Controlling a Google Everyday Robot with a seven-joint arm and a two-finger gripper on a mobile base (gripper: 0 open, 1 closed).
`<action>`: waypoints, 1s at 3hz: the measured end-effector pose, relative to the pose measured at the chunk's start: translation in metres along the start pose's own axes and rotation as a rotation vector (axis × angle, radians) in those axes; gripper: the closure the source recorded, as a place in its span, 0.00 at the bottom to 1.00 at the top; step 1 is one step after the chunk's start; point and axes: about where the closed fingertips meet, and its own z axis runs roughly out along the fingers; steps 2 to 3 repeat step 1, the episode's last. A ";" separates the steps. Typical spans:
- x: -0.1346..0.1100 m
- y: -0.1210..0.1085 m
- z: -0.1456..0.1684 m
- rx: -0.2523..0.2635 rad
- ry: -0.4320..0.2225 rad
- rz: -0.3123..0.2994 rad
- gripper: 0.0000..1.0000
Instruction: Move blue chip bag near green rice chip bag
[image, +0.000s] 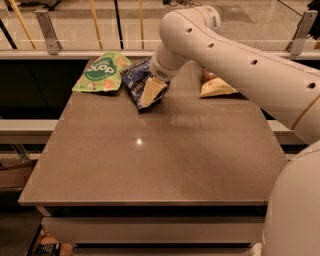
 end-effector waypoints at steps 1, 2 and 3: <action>0.000 0.000 0.000 0.000 0.000 0.000 0.00; 0.000 0.000 0.000 0.000 0.000 0.000 0.00; 0.000 0.000 0.000 0.000 0.000 0.000 0.00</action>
Offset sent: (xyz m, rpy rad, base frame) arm 0.0000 0.0000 0.0000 0.0000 0.0000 0.0000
